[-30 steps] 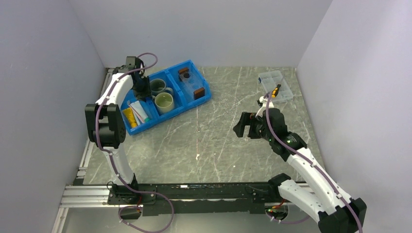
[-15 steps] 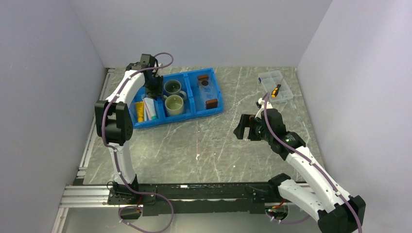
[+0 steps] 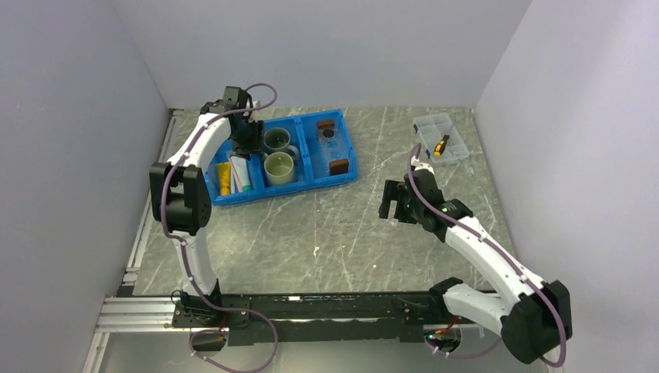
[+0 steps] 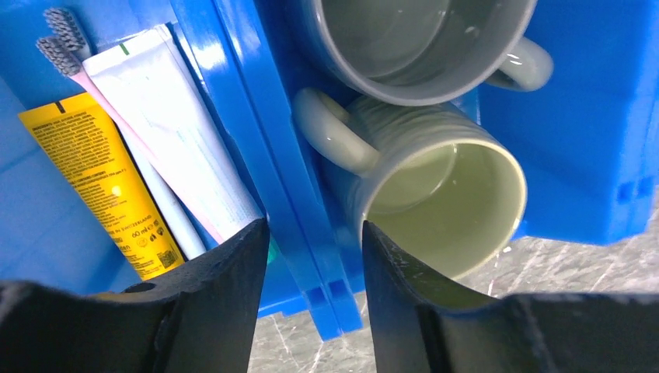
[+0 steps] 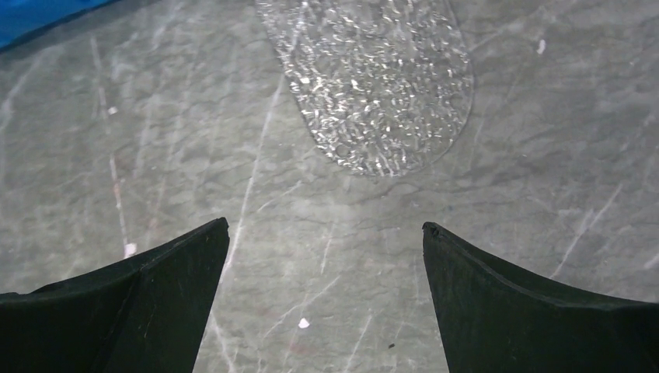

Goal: Prepare toiletry sets of a toothbrush and toothpaste on the tray

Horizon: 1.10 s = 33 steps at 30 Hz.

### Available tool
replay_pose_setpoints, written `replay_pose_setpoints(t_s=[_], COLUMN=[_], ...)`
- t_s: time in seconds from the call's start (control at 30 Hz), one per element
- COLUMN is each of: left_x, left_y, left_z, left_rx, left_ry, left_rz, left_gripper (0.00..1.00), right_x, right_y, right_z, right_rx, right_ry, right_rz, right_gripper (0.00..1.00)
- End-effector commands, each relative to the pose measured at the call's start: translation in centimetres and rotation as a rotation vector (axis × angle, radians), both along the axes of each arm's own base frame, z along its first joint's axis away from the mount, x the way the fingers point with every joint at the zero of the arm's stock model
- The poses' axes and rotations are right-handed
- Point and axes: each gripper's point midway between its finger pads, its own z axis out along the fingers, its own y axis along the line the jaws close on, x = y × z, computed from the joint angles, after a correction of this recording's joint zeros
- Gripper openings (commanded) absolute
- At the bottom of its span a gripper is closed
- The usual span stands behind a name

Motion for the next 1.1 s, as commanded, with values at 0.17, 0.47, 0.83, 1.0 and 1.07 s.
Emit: replay_pose_setpoints(t_s=[0.17, 0.47, 0.83, 1.0, 1.07], left_x=[-1.7, -7.1, -13.8, -15.9, -16.4], left_y=[-1.0, -2.2, -1.8, -1.8, -1.8], left_z=[8.3, 10.7, 14.3, 13.7, 13.2], left_rx=[-0.085, -0.211, -0.266, -0.292, -0.298], left_ry=[-0.227, -0.305, -0.458, -0.498, -0.497], left_rz=[-0.006, -0.012, -0.054, -0.057, -0.062], left_gripper=[0.67, 0.77, 0.99, 0.99, 0.99], right_x=[5.2, 8.8, 11.3, 11.8, 12.0], right_y=[-0.8, -0.9, -0.2, -0.1, 0.0], right_z=[-0.1, -2.7, -5.0, -5.8, -6.1], right_rx=[-0.093, -0.116, -0.130, -0.135, -0.134], right_ry=[-0.020, 0.029, 0.070, 0.080, 0.085], right_rz=[-0.134, -0.162, -0.150, -0.157, -0.157], right_gripper=[0.95, 0.85, 0.77, 0.76, 0.75])
